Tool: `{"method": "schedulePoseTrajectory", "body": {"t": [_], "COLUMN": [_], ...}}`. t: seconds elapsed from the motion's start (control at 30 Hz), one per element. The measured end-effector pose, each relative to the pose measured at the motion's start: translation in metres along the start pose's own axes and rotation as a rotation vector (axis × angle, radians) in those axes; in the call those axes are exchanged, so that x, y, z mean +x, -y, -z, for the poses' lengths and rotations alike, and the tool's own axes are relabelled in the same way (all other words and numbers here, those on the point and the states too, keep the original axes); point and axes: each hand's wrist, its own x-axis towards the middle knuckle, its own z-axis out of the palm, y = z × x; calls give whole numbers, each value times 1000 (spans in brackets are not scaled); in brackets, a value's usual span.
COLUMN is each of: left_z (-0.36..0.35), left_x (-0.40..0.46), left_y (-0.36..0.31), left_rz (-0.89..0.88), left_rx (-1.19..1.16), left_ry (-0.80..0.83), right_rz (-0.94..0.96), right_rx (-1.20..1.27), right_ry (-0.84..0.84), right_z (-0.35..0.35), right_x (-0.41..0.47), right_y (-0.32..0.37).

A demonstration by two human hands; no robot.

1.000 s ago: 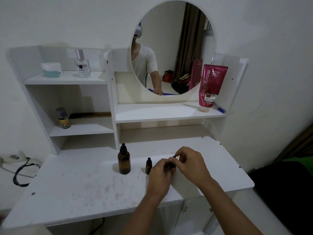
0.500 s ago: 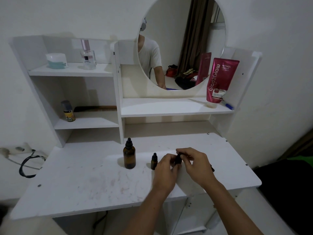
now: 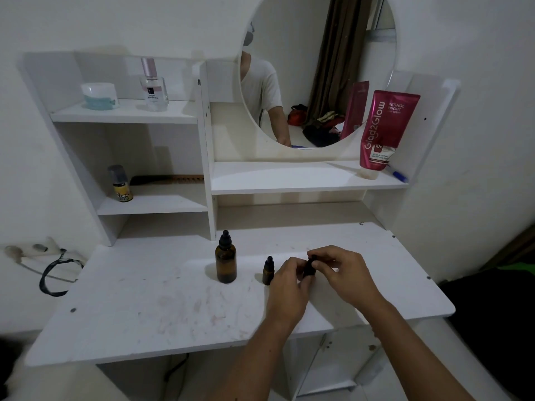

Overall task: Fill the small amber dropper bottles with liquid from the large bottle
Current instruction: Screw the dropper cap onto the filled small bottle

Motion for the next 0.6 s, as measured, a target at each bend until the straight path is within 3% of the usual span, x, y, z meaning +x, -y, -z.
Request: {"method": "schedulePoseTrajectory", "body": {"t": [0.3, 0.6], "left_z": [-2, 8], "left_x": [1, -12], "left_y": [0, -9], "left_rz": [-7, -14], "left_rx": [49, 81], "left_ry": [4, 6], "right_rz": [-27, -29], "right_rx": [13, -115], "right_ry": [-219, -148], "right_z": [-25, -24], "right_x": [-15, -17], "right_y": [6, 14]}}
